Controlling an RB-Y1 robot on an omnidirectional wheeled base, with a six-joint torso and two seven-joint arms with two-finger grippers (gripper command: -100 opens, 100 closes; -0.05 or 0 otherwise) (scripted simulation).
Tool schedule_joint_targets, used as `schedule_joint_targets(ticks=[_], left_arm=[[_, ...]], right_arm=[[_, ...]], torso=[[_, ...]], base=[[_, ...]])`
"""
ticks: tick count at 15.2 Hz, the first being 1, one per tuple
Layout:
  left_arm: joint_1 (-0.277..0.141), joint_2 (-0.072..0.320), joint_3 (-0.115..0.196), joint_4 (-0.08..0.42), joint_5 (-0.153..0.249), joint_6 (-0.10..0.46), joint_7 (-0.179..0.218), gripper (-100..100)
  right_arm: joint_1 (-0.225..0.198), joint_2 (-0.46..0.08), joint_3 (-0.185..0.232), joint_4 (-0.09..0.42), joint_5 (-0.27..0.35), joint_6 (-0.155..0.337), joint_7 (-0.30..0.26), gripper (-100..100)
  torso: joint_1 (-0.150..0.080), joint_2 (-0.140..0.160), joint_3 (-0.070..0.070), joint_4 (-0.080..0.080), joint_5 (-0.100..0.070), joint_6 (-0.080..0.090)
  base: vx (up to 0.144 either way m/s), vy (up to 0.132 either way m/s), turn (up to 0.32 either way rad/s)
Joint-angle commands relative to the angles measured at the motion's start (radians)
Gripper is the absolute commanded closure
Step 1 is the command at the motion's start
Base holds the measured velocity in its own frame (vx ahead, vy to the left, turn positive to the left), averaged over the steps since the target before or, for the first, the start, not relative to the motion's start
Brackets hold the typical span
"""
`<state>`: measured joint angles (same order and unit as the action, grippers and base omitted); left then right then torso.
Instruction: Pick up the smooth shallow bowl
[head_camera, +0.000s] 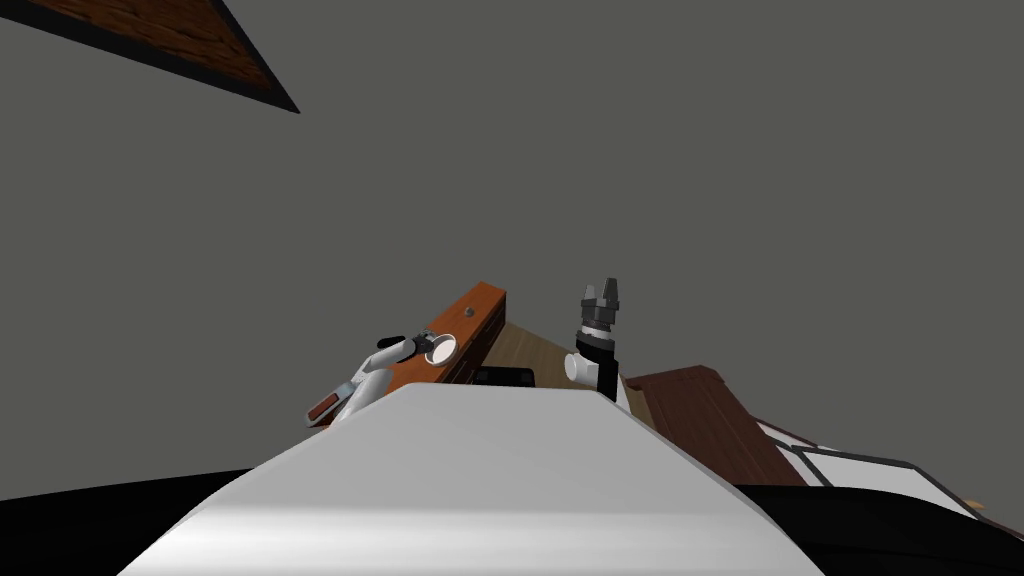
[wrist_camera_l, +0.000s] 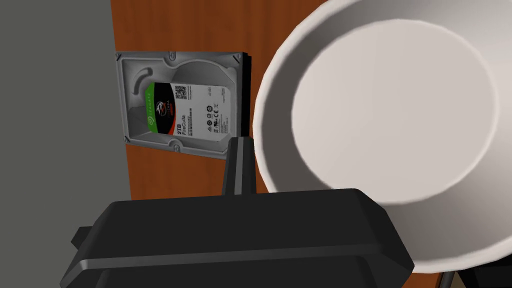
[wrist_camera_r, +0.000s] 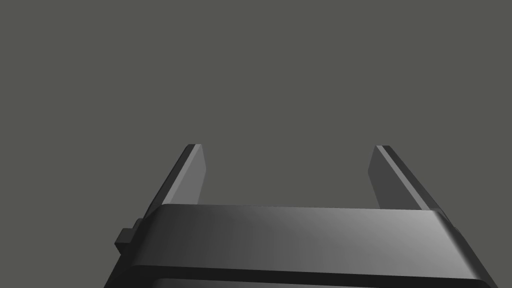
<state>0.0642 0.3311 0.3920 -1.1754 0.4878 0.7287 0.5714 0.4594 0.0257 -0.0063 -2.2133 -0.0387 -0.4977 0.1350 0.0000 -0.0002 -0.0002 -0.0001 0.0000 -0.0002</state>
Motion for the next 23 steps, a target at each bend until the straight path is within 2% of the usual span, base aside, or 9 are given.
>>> schedule_joint_targets(ticks=[1,3,4,5,9,13,18,23], left_arm=[[0.006,0.018,0.005,-0.029,0.007,0.034,0.011,100],[0.009,0.024,0.007,-0.043,0.010,0.048,0.015,100],[0.007,0.019,0.006,-0.031,0.008,0.033,0.010,100],[0.003,0.018,0.032,-0.027,0.037,0.032,-0.005,-100],[0.004,0.027,0.078,-0.007,0.093,0.049,-0.033,-100],[0.020,0.055,0.121,0.024,0.153,0.102,-0.057,-100],[0.044,0.090,0.140,0.057,0.186,0.175,-0.067,-100],[0.070,0.130,0.136,0.092,0.193,0.264,-0.061,-100]], right_arm=[[0.000,0.000,0.000,0.000,0.000,0.000,0.000,0],[0.000,0.000,0.000,0.000,0.000,0.000,0.000,0],[0.000,0.000,0.000,0.000,0.000,0.000,0.000,0],[0.000,0.000,0.000,0.000,0.000,0.000,0.000,0],[0.000,0.000,0.000,0.000,0.000,0.000,0.000,0],[0.000,0.000,0.000,0.000,0.000,0.000,0.000,0],[0.000,0.000,0.000,0.000,0.000,0.000,0.000,0],[0.000,0.000,0.000,0.000,0.000,0.000,0.000,0]], torso=[[0.000,0.000,0.000,0.000,0.000,0.000],[-0.003,0.003,0.001,0.000,-0.001,0.000],[-0.004,0.004,0.002,0.001,-0.001,0.000],[-0.004,0.003,0.002,0.001,-0.001,0.000],[-0.010,0.005,0.003,0.001,-0.002,0.001],[-0.002,0.000,0.000,0.000,-0.001,0.000],[0.005,-0.004,-0.002,-0.001,0.001,0.000],[0.005,-0.005,-0.003,-0.001,0.001,0.000]], base=[[-0.025,-0.029,-0.022],[-0.053,-0.062,-0.020],[-0.034,-0.038,0.001],[-0.046,-0.084,-0.091],[-0.059,-0.123,-0.163],[0.022,-0.021,-0.184],[0.069,0.061,-0.162],[0.075,0.067,-0.146]])
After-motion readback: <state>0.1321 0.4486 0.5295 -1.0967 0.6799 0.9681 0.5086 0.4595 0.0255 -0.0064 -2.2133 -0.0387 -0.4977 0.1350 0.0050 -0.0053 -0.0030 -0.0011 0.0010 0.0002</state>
